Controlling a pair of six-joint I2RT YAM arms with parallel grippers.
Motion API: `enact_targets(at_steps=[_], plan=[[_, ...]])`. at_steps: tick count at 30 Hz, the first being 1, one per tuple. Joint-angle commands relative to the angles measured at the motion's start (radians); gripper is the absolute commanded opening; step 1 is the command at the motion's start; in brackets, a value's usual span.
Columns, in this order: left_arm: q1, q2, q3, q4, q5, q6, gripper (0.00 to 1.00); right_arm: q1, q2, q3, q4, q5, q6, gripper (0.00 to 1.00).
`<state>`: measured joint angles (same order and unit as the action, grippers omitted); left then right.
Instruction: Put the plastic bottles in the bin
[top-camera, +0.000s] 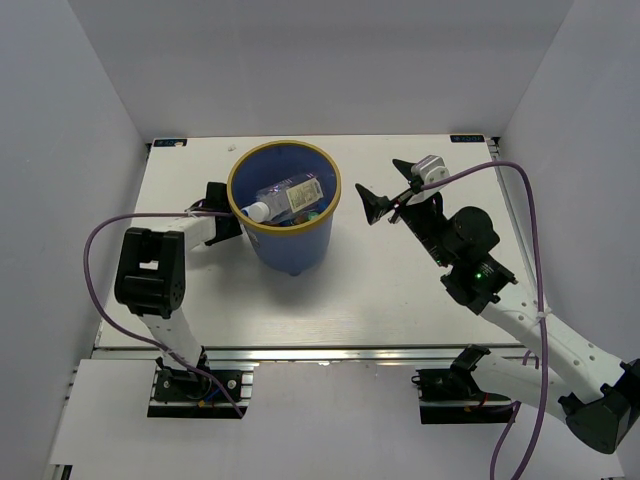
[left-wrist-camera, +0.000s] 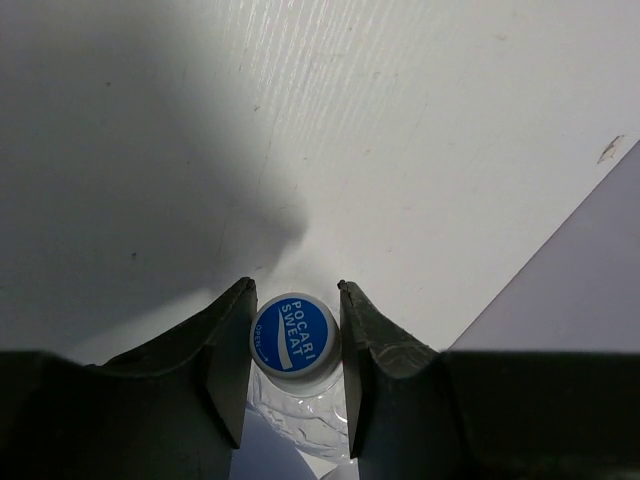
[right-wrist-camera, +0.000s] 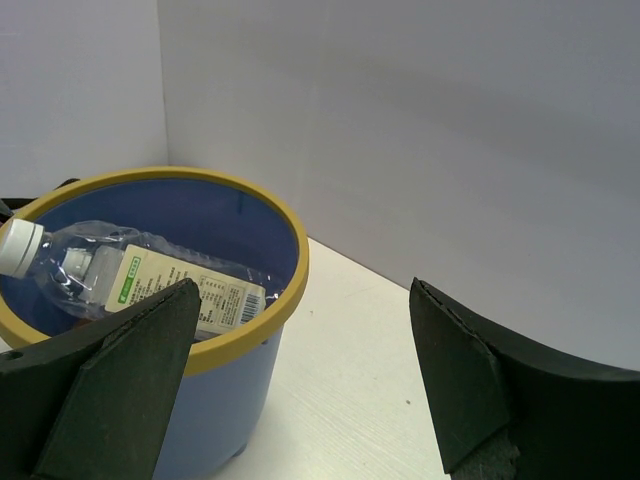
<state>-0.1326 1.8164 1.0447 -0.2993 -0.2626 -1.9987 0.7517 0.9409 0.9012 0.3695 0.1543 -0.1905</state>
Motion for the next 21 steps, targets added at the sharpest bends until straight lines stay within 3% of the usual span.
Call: enact_targets(at_steps=[1,11,15,21], plan=[[0.004,-0.106,-0.012,-0.04,-0.064,0.018,0.0,-0.006,-0.027,-0.002,0.063,0.002,0.002,0.89],[0.031,-0.411,0.001,-0.196,-0.332,0.113,0.0,-0.006,-0.028,-0.007,0.066,-0.038,0.025,0.89],[0.044,-0.575,0.027,-0.202,-0.418,0.234,0.0,-0.006,-0.033,-0.007,0.066,-0.053,0.025,0.89],[0.044,-0.649,0.146,-0.339,-0.553,0.298,0.0,-0.006,-0.053,-0.01,0.057,-0.084,0.039,0.89]])
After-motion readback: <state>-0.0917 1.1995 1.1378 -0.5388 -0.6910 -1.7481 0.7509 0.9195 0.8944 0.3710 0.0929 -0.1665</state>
